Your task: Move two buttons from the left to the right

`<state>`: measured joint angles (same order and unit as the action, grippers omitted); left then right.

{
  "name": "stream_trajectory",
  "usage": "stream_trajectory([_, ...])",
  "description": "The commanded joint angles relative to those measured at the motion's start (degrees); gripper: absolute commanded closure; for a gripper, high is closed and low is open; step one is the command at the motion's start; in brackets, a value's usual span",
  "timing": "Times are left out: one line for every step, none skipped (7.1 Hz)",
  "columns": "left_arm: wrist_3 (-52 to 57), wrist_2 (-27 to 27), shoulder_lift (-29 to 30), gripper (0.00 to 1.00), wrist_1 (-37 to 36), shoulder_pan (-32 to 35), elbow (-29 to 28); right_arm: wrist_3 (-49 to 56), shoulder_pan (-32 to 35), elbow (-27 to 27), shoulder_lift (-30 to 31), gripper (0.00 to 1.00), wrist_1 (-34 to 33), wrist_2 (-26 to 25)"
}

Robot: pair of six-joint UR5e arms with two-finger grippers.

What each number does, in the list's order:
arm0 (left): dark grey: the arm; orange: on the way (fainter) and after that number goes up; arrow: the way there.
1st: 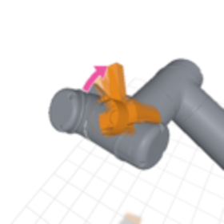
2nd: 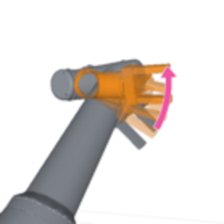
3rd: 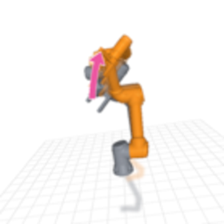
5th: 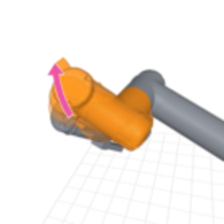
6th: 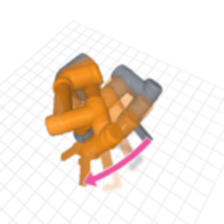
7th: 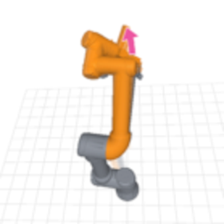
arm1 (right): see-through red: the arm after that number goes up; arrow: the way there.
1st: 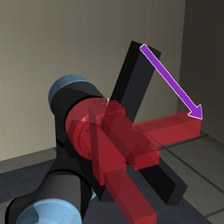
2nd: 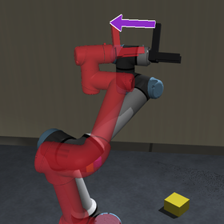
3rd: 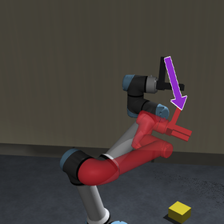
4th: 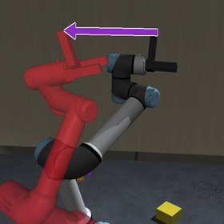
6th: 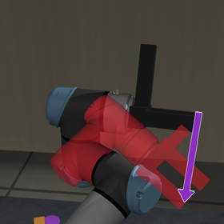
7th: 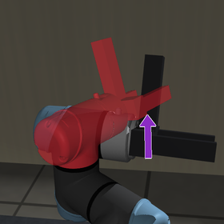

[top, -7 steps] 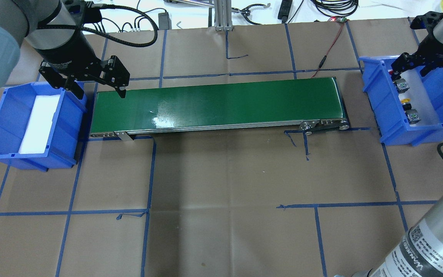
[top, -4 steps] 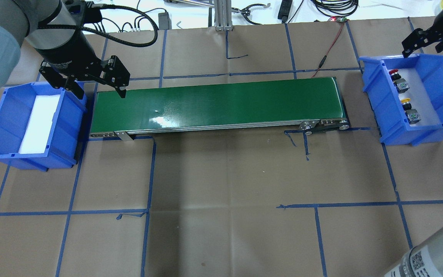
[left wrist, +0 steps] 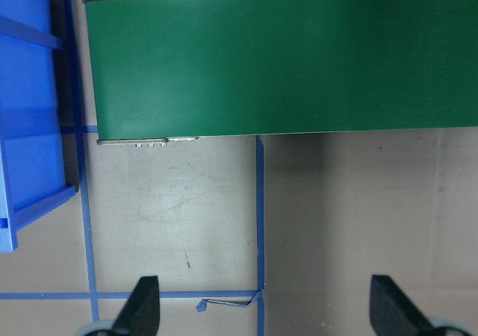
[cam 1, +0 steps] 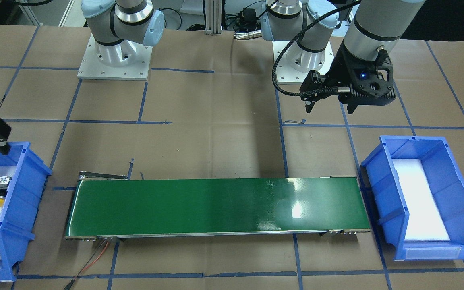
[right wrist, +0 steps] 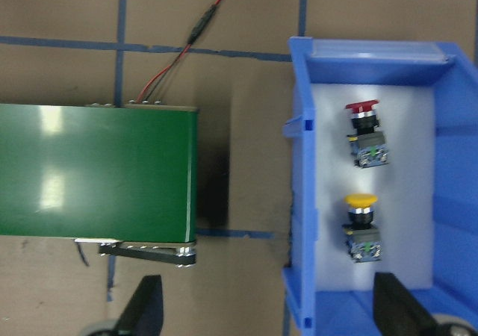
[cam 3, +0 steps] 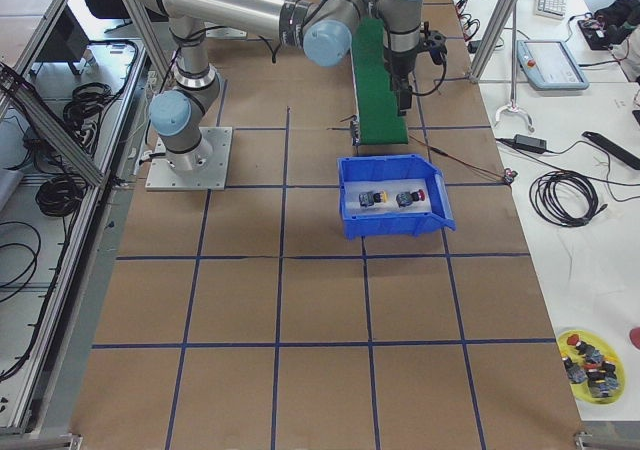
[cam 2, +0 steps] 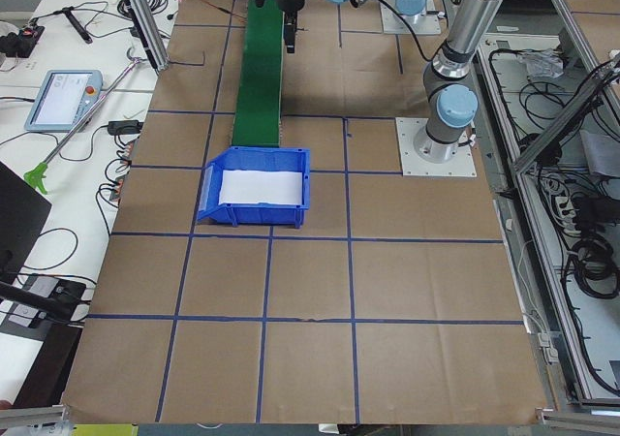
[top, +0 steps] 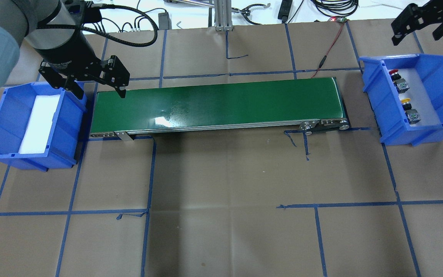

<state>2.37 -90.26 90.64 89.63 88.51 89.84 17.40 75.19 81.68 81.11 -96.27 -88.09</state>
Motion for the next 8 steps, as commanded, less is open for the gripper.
stream_trajectory([-0.09,0.0,0.06,0.0,0.02,0.0,-0.01,-9.3,11.94,2.59,3.69,0.0,3.02,0.03])
stream_trajectory([-0.17,0.0,-0.03,0.0,0.02,0.0,-0.01,-15.06,15.57,5.4,6.32,0.0,1.98,-0.32])
stream_trajectory([-0.26,0.0,-0.03,0.0,0.02,0.0,-0.01,-21.03,17.25,8.21,8.17,0.0,2.23,-0.41])
stream_trajectory([-0.26,0.0,0.06,0.0,0.02,0.0,-0.01,-21.09,17.45,10.5,9.41,0.0,2.05,-0.5])
stream_trajectory([-0.26,0.0,-0.03,0.0,0.02,0.0,-0.01,-20.83,17.45,12.96,12.47,0.0,1.97,-0.5])
stream_trajectory([-0.26,0.0,-0.03,0.0,0.02,0.0,-0.01,-20.74,17.45,14.03,14.5,0.0,1.97,-0.33])
stream_trajectory([-0.26,0.0,-0.03,0.0,-0.07,0.0,-0.01,-20.74,17.45,13.95,14.17,0.0,2.05,-0.41])
stream_trajectory([-0.26,0.0,-0.03,0.0,0.02,0.0,-0.01,-20.74,17.45,13.6,14.25,0.0,2.05,-0.41])
